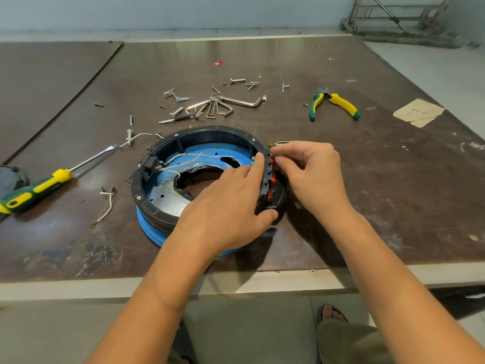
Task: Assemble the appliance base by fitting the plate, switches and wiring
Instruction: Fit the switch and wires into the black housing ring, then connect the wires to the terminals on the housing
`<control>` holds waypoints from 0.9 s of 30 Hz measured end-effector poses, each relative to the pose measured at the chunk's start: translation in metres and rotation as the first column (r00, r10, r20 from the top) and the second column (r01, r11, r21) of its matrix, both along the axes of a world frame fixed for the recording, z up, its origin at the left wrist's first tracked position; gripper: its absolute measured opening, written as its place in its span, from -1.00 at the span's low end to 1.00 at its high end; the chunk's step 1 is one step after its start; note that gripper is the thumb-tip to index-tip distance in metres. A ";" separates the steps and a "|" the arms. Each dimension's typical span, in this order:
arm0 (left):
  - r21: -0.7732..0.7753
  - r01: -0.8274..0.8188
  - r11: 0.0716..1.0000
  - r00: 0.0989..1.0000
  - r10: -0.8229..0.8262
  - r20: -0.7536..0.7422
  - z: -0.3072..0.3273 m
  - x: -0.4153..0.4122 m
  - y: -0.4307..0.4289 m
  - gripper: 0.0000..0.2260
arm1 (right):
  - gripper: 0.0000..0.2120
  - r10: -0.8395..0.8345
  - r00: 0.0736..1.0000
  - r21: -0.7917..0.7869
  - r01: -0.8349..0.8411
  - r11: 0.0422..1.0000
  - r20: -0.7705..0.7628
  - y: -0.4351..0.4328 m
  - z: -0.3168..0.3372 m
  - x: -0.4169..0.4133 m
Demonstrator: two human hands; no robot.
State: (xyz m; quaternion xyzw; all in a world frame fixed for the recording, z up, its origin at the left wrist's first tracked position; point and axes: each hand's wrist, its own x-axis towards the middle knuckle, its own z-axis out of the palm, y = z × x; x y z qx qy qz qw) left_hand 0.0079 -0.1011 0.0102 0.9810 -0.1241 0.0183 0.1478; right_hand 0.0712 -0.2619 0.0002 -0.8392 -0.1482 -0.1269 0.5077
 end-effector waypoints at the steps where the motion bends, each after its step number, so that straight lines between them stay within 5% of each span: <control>1: -0.004 -0.006 1.000 1.000 0.006 -0.001 0.000 0.000 0.000 -0.15 | -0.79 0.014 1.000 -0.003 -0.014 1.000 -0.014 -0.001 0.001 0.000; 10: -0.232 -0.195 0.953 0.979 0.204 0.013 0.001 -0.004 -0.009 -0.31 | -0.80 0.030 0.992 -0.011 -0.032 0.999 -0.124 0.004 0.012 -0.001; 16: -0.515 -0.250 0.820 0.968 0.197 -0.157 0.009 -0.008 -0.026 -0.16 | -0.28 0.114 0.945 -0.229 -0.189 0.955 -0.307 0.005 0.021 -0.005; 20: -0.649 -0.304 0.698 0.949 0.167 -0.265 0.022 -0.010 -0.013 -0.54 | -0.35 0.010 0.922 -0.305 -0.138 0.942 -0.386 0.001 0.025 -0.006; 27: -0.278 -0.215 0.936 0.965 0.247 0.085 0.039 -0.008 0.028 -0.49 | -0.75 0.051 0.932 -0.192 -0.127 0.973 -0.359 0.002 0.027 -0.002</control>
